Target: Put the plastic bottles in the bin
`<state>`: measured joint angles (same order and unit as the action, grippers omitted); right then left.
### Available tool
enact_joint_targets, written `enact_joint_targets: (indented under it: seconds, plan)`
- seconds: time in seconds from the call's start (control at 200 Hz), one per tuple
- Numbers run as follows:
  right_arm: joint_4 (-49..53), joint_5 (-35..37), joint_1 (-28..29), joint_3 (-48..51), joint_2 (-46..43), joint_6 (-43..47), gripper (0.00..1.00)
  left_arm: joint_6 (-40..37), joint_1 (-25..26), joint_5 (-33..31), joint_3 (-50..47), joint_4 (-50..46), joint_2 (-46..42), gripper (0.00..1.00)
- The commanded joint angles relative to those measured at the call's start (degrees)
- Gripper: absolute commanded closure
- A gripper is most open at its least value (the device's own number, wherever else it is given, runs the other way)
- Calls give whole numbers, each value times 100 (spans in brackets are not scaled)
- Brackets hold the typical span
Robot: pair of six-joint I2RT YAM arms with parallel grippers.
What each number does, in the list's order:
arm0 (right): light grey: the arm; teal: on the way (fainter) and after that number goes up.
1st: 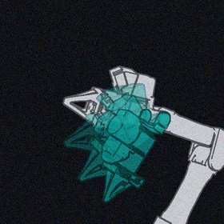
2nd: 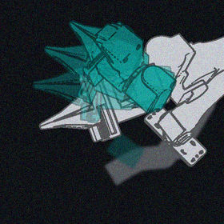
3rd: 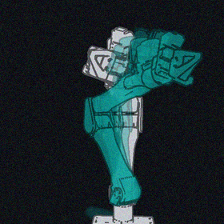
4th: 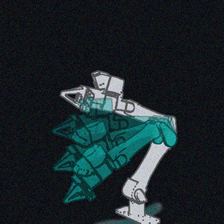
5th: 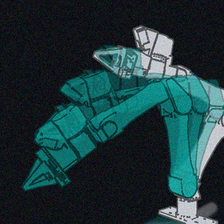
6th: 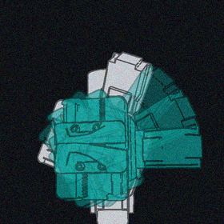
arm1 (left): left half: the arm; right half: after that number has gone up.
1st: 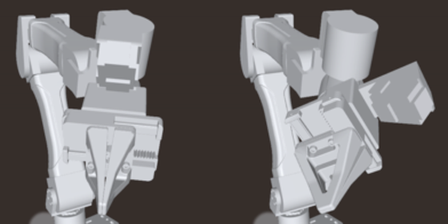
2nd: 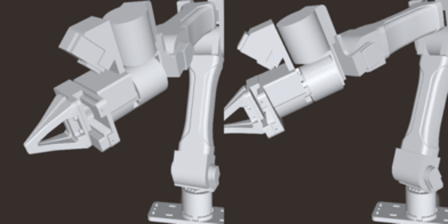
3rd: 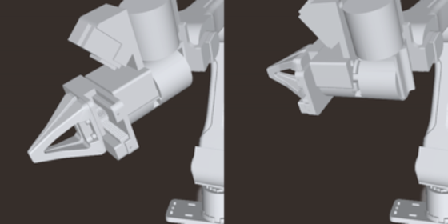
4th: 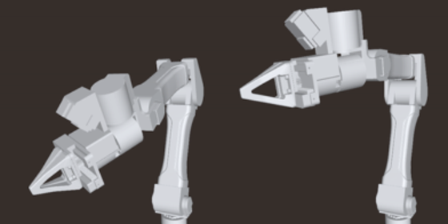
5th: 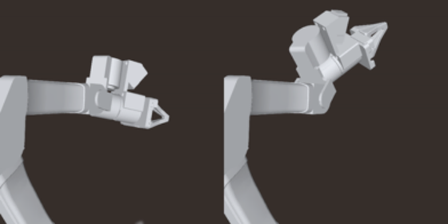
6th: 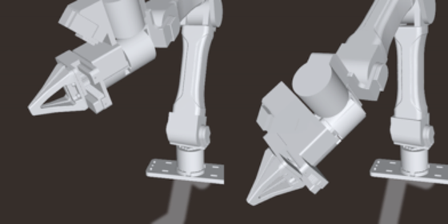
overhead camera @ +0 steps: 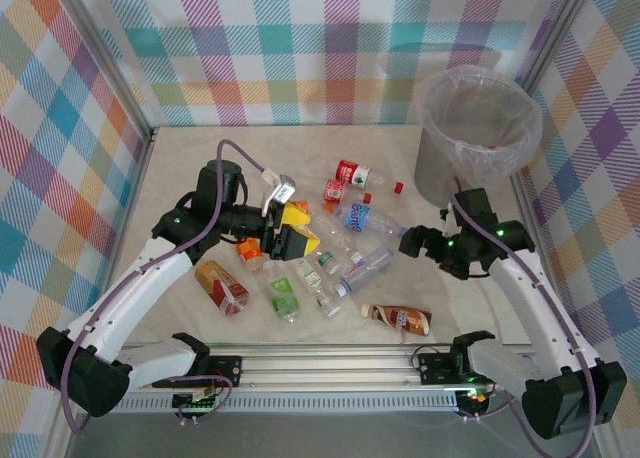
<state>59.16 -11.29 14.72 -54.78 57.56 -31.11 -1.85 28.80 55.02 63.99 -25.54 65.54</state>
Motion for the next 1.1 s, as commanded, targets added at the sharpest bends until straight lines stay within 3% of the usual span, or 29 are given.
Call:
enact_joint_targets:
  seconds: [0.0,0.175,0.485,0.805,1.095]
  plan:
    - [19,-43,262,363,-255,-571,0,-149,82,63,147,-87,-78,0]
    - [117,-350,439,819,-431,-892,0,-114,87,-10,164,-80,-116,0]
    - [223,-1797,892,917,-399,-447,0,-82,81,-95,149,-42,-221,0]
    - [148,-2237,1345,1152,95,-255,0,-74,82,-186,132,-23,-237,0]
    - [-22,-1721,1742,1290,496,-332,0,-72,78,-229,129,-28,-235,0]
